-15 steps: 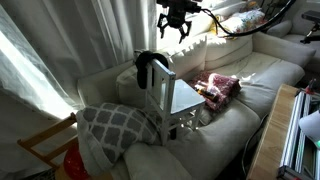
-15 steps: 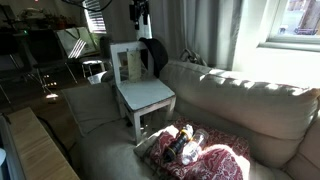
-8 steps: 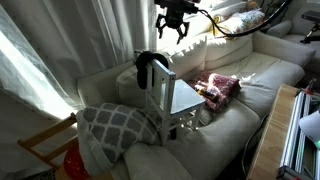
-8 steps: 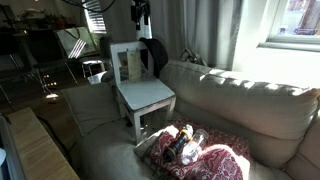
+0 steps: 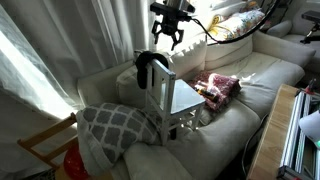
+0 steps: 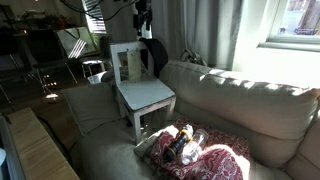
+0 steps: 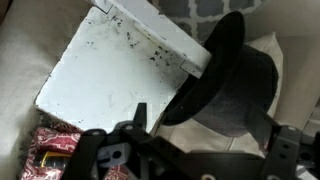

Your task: Put the hat on the chair upside down

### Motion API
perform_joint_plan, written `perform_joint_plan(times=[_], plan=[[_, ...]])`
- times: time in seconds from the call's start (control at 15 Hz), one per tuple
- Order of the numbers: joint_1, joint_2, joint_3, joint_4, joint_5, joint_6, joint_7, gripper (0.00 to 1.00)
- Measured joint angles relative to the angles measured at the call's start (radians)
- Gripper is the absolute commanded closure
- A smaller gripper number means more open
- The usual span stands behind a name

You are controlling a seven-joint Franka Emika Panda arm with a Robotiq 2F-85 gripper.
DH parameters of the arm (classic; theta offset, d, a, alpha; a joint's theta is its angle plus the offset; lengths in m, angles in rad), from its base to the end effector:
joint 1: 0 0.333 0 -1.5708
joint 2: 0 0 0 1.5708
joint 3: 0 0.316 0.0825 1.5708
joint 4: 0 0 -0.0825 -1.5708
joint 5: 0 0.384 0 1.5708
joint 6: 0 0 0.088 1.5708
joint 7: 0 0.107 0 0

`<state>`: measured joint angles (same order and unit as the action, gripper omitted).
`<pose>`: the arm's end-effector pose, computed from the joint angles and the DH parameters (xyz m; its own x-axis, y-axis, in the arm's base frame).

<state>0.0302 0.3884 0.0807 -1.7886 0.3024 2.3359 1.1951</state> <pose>0.6587 0.0736 0.3530 0.2973 -0.9318 -0.2082 -0.9427 -0.2519 -0.2188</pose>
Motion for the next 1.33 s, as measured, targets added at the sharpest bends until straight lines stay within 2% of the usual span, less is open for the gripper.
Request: perform_joint_plan(times=[0.13,0.2,0.33,0.67,0.8,1.33], plan=[[0.004,0.044,0.000,0.033,0.027,0.016,-0.003,0.13],[0.006,0.066,0.000,0.050,0.034,0.022,-0.003,0.30],[0.008,0.106,0.000,0.083,0.043,0.024,-0.003,0.50],[0.007,0.168,-0.002,0.143,0.064,0.025,-0.003,0.87],[0.007,0.177,-0.007,0.156,0.067,0.024,-0.002,0.99],[-0.004,0.186,-0.031,0.185,0.110,0.028,0.003,0.99]])
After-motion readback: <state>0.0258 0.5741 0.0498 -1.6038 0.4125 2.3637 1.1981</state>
